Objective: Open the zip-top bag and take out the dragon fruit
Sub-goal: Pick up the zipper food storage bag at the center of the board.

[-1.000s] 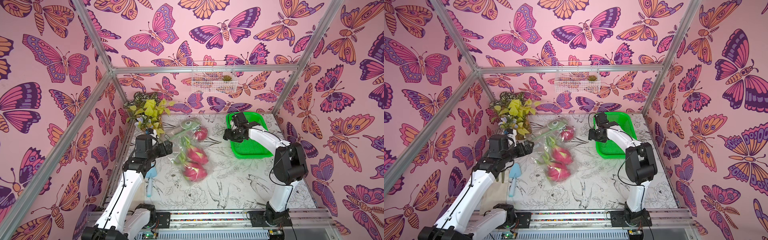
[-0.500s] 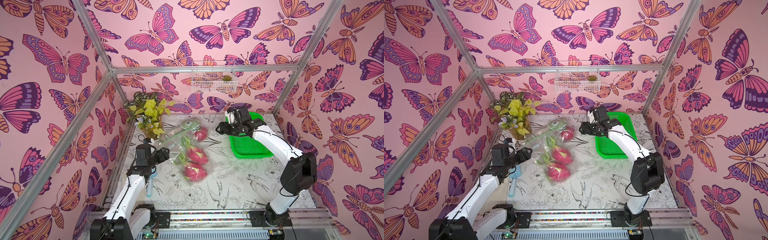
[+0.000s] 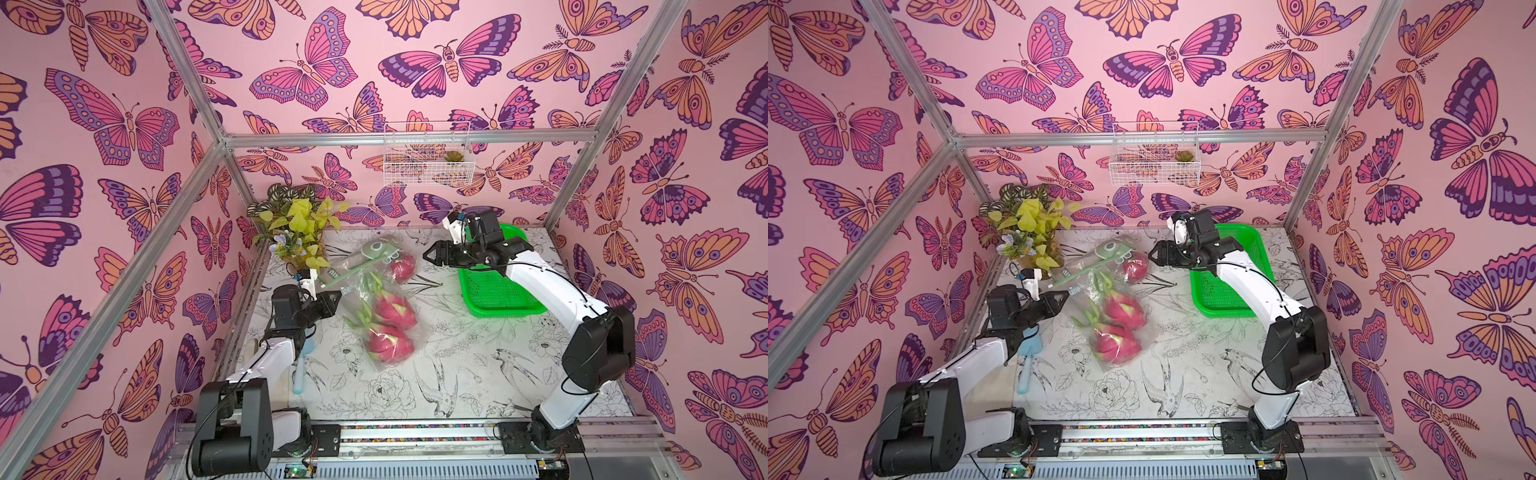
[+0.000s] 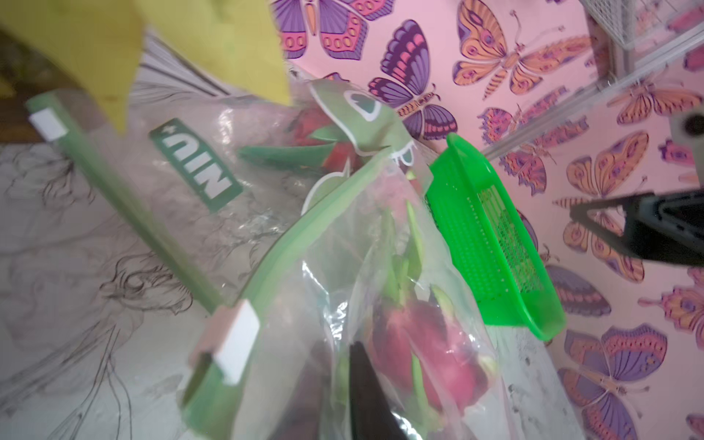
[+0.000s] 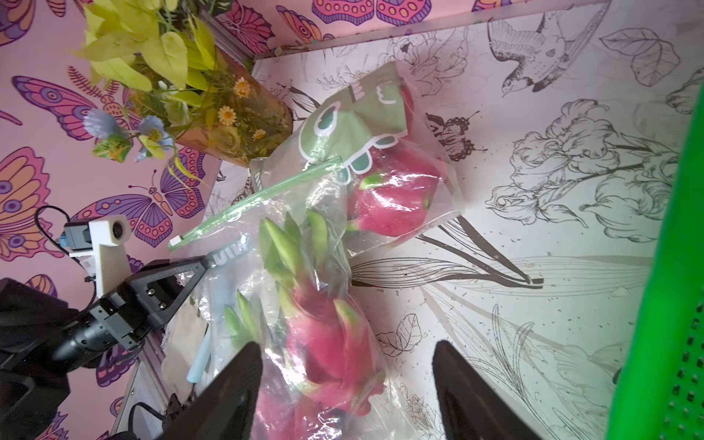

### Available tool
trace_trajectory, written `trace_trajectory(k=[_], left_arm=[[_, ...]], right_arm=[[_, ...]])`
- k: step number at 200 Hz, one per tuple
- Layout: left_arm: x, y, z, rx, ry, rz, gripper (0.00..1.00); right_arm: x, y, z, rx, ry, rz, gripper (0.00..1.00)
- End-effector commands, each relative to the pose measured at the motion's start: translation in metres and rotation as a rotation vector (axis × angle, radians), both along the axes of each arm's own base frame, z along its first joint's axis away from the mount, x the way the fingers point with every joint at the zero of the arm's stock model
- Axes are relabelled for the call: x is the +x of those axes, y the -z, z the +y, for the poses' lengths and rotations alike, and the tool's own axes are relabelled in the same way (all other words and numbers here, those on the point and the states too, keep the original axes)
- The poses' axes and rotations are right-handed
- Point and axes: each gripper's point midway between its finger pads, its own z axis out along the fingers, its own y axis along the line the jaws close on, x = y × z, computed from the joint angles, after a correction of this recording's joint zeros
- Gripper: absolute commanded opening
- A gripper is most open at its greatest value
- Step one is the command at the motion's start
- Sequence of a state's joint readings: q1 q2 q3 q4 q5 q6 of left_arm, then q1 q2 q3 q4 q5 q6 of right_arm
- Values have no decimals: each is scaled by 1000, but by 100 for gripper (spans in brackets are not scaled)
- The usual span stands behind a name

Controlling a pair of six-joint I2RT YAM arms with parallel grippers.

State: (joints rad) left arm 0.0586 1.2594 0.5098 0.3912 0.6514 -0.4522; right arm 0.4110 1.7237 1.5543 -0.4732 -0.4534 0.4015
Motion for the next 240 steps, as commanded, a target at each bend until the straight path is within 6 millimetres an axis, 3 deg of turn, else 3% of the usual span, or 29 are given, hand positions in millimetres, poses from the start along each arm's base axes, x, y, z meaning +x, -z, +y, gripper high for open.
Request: trace_trajectory(k=[1,11,57,103,135,139,175,240], left_arm=[[-3,-49,-21,-4,161,-203,5],[-8,-60,-29,-5,212,-240,0],[-31,-103,-78,17,479,-365,0],[-59,-125,-126,40,730,-436,0],[-76,-130,-150,65,854,-465,0],[-72,-120,-154,63,867,-433,0],[-81,-117,-172,96,947,-452,0],[-91,-113,-178,111,991,-468,0]], right_arm=[[-9,-45,15,81,-121,-106,74],[-14,-55,21,96,-180,-125,73],[-49,-107,33,131,-457,-292,70],[-82,-122,37,101,-656,-369,70],[-101,-115,48,84,-766,-355,72],[-104,-113,50,83,-779,-349,72],[-115,-96,63,72,-865,-297,71],[-125,-57,63,23,-969,-218,72]])
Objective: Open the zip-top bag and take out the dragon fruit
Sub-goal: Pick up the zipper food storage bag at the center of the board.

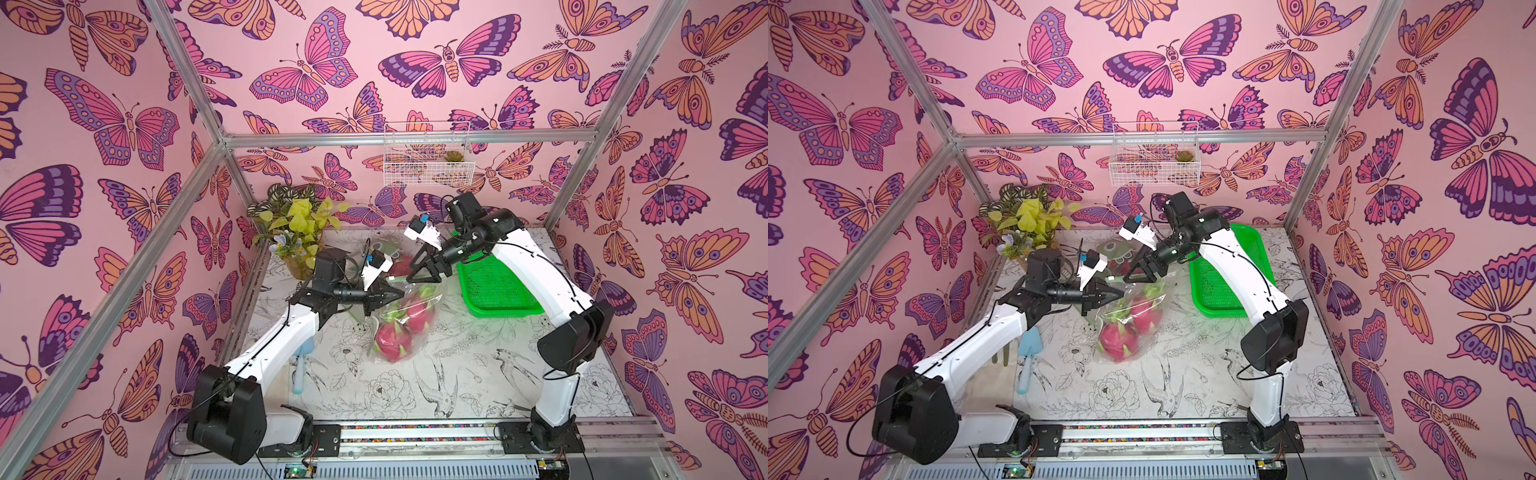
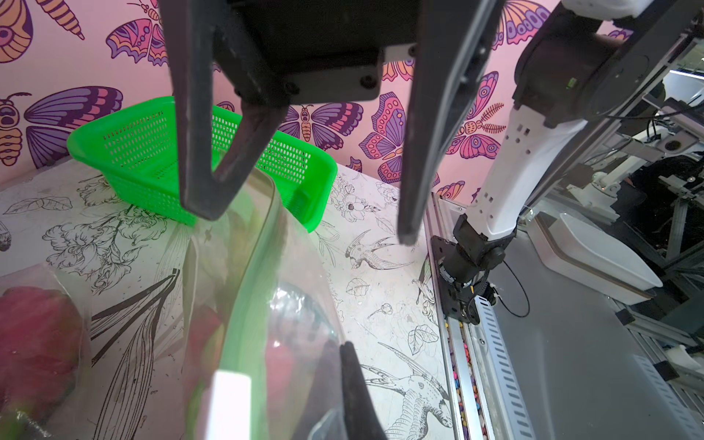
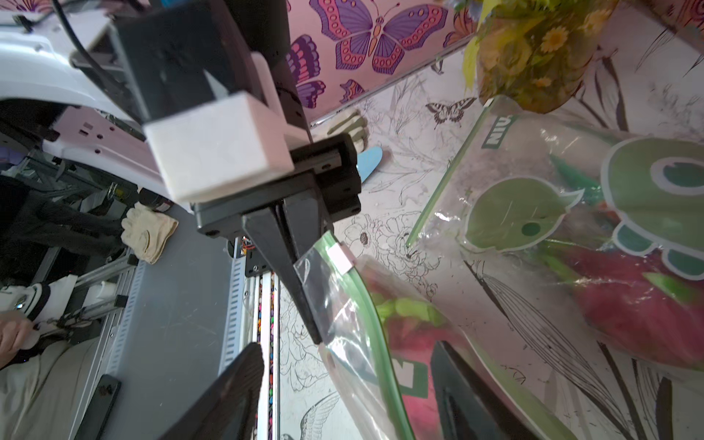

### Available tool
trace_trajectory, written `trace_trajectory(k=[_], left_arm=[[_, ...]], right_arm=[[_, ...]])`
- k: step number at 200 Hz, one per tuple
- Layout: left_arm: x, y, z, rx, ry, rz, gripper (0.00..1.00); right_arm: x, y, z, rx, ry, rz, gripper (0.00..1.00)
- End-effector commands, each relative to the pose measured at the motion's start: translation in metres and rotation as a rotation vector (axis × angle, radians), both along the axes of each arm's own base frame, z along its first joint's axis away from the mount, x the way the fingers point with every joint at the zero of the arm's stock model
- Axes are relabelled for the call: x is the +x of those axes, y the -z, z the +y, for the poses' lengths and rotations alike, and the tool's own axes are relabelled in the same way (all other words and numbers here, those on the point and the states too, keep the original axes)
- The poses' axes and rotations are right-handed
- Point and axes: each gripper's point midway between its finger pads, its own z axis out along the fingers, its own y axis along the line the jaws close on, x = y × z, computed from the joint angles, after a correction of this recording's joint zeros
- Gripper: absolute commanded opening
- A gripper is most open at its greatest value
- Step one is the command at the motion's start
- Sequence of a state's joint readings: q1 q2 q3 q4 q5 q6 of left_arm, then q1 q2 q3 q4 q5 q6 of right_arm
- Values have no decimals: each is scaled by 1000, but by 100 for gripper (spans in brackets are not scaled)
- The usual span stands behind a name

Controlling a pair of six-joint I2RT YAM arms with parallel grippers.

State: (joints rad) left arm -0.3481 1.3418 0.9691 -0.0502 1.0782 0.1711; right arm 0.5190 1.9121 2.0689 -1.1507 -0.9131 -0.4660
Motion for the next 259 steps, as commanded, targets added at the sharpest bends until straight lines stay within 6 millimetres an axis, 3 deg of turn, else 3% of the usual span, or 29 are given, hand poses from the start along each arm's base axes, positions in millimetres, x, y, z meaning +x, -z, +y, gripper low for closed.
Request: trace_trajectory(k=[1,43,66,87,113,121,137,169,259], left_arm=[[-10,-3,-1,-3,41,-16,0],[-13,-14,1,-10,31,-46,0],[-15,-20,1,-16,29,-58,0],[-14,-19,1,-14,23,-55,0],[-12,-18,2,-14,7,-33,0],[-10,-18,3,-17,-9,-25,2],[-12,-34,10,-63,-42,-33,26],[-9,-49,27,-186,-93,-47,48],[1,-58,28,-219,-49,-32,50]], right_arm=[[-15,5,-4,-19,-72,11,72],[-25,16,-5,-33,-119,56,52],[-25,18,-4,-40,-122,59,47],[-25,17,-3,-36,-121,53,33],[-22,14,-3,-34,-105,32,0],[-21,11,-3,-29,-97,20,0],[-22,7,-4,-13,-87,-6,0],[-25,1,-6,10,-68,-55,0],[-32,-3,-9,21,-85,-54,0]])
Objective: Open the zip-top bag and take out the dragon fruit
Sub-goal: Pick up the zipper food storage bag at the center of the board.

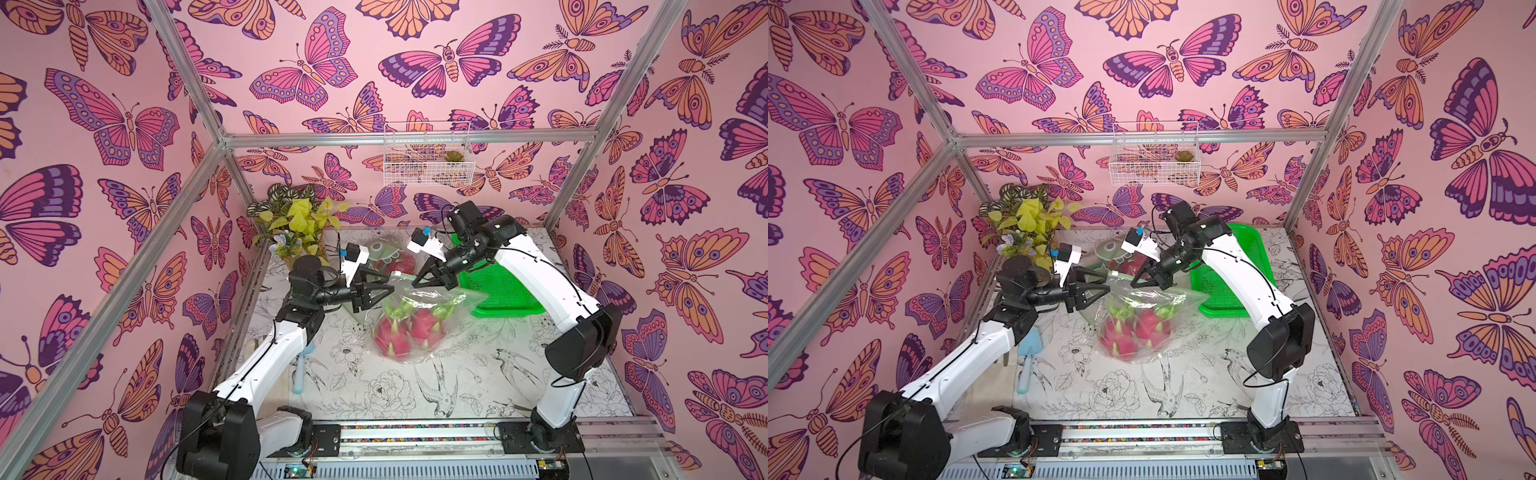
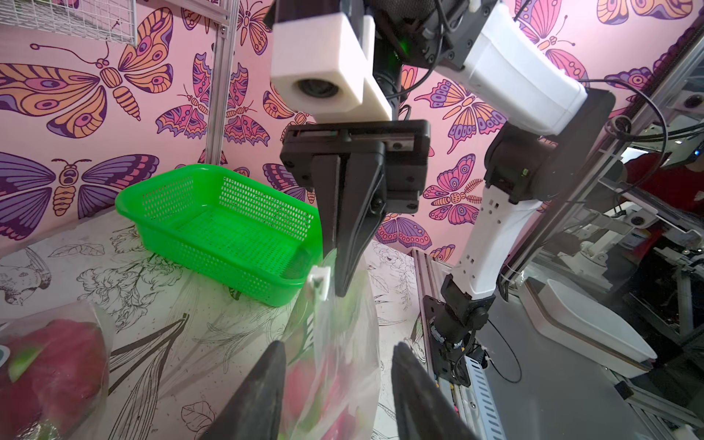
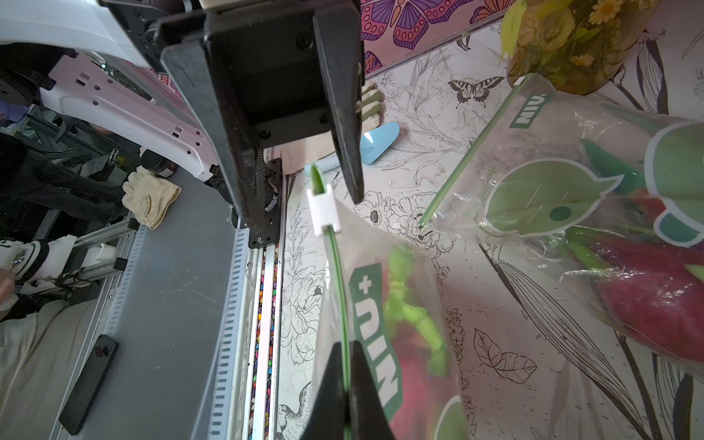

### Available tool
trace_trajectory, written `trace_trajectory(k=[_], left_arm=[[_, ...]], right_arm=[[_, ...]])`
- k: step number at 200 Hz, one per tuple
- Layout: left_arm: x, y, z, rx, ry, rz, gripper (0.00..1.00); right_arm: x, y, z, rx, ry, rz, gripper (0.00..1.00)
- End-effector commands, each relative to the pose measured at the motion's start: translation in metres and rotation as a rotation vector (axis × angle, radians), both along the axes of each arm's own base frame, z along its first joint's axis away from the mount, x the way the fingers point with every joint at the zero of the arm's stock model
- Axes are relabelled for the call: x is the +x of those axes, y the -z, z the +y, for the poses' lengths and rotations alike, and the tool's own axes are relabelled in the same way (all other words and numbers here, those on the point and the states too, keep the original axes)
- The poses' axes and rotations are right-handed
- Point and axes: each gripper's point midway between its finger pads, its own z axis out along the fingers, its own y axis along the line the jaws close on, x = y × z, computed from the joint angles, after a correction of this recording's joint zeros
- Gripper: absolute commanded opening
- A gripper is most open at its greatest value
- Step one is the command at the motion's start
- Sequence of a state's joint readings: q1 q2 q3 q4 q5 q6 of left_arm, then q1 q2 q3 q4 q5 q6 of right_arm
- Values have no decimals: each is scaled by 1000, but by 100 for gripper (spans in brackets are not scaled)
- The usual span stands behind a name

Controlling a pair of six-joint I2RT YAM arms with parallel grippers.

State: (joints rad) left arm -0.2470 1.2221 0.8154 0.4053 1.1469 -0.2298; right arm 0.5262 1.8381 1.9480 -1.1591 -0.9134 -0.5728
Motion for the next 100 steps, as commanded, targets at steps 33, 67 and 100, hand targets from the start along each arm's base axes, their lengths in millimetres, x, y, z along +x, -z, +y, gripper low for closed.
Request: trace_trajectory(k=[33,67,100], left_arm=[[9,-5,-6,-14,63,-6,41],[12,-6,-8,-16,73,-3,36],[11,-8,-10,-18,91,-11,0]], right_arm=[[-11,-14,0,32,-22,-14,0],[-13,-13,-1,28,-26,-10,0],[-13,-15,-1,30,-27,-10,0]])
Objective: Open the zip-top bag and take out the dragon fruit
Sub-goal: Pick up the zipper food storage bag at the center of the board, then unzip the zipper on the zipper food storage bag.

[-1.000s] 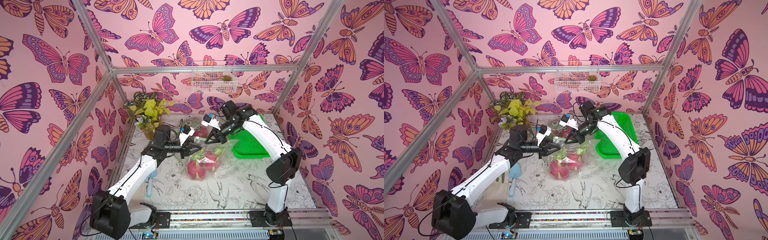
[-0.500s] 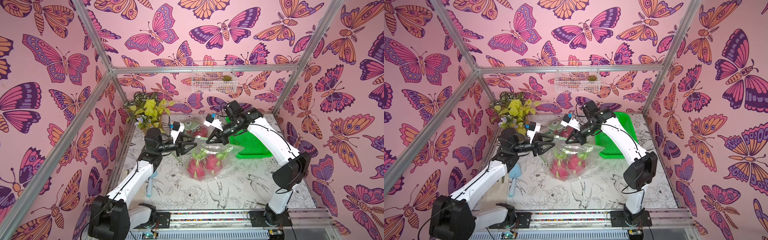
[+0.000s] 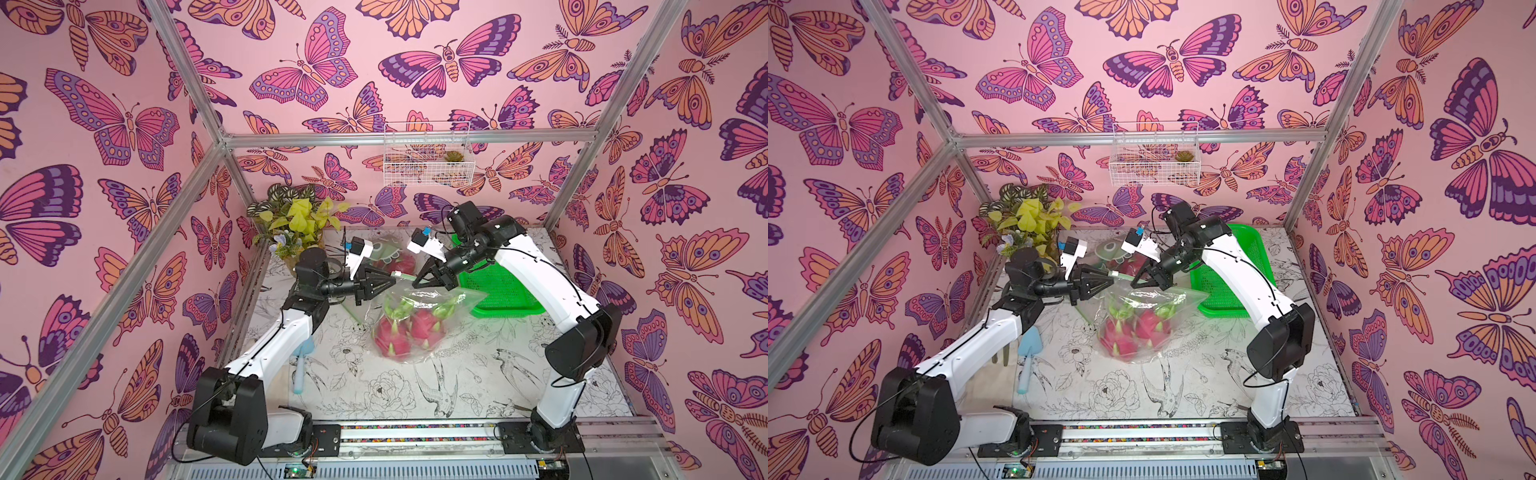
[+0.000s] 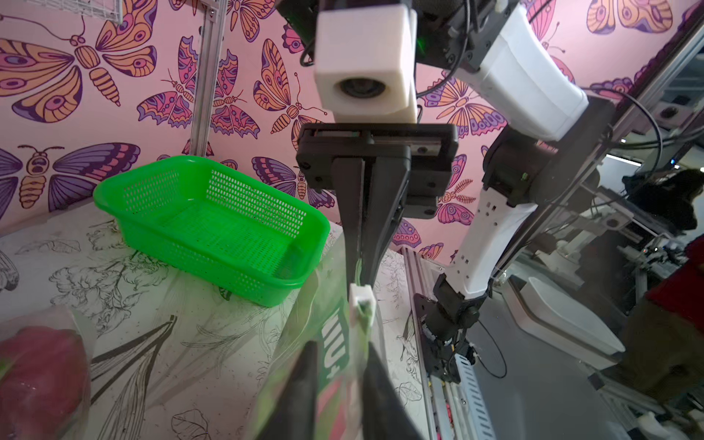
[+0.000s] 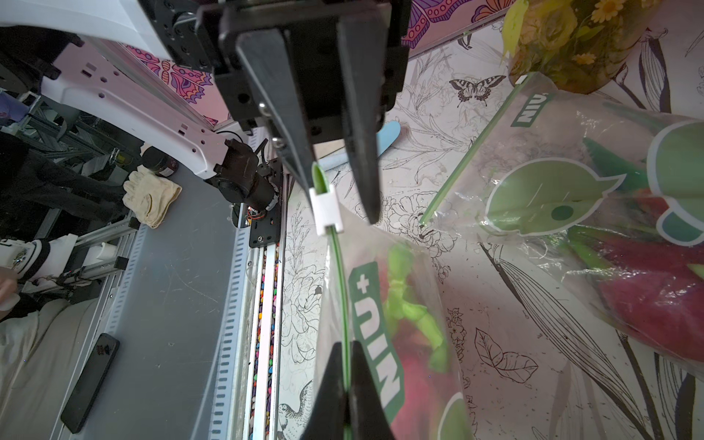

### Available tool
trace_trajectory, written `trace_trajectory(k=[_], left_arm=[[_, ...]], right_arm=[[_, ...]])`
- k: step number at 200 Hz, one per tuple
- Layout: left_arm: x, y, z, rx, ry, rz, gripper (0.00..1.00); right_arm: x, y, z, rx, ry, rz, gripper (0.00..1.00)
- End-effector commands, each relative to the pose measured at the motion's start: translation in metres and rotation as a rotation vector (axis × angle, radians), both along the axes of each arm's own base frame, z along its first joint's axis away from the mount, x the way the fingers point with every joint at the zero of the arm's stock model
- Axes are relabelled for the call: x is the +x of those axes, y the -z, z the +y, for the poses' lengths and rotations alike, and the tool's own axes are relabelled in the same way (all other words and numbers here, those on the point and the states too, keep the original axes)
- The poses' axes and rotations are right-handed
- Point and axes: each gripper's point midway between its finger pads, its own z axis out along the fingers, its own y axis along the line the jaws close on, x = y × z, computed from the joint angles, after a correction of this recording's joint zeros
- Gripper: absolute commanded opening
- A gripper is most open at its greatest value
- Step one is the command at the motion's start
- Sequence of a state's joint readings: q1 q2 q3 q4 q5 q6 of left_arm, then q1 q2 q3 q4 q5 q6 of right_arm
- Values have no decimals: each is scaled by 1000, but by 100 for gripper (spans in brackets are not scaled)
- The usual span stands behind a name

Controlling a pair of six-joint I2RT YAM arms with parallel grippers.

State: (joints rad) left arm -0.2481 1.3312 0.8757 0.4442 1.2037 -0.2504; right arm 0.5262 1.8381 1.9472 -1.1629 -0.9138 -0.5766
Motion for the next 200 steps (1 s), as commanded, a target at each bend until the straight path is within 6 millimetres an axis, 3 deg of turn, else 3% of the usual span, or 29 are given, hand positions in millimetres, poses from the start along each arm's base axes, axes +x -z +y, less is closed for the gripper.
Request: trace_trajectory(k=[1,10,31,66,117,155,200], left_arm=[[-4,-12,-2,-14,35,-42,0],[-4,-12,-2,-14,39,-45,0],[-6,-15,-2,-17,44,-52,0],[-9,-19,-1,-20,42,-64,0],[-13,-22,-2,-23,64,-68,0],[-15,-23,-2,-25,68,-66,0],[-19,-26,-2,-28,84,-68,0]], right_arm=[[-12,-15,-1,30,-23,-10,0],[-11,-17,-1,28,-16,-11,4],[-5,-27,4,45,15,-7,33],[-8,-43,17,68,19,-24,47],[-5,-45,31,43,3,-32,52],[-14,-41,36,11,-52,-50,50],[-7,-35,39,-18,-46,-104,49]])
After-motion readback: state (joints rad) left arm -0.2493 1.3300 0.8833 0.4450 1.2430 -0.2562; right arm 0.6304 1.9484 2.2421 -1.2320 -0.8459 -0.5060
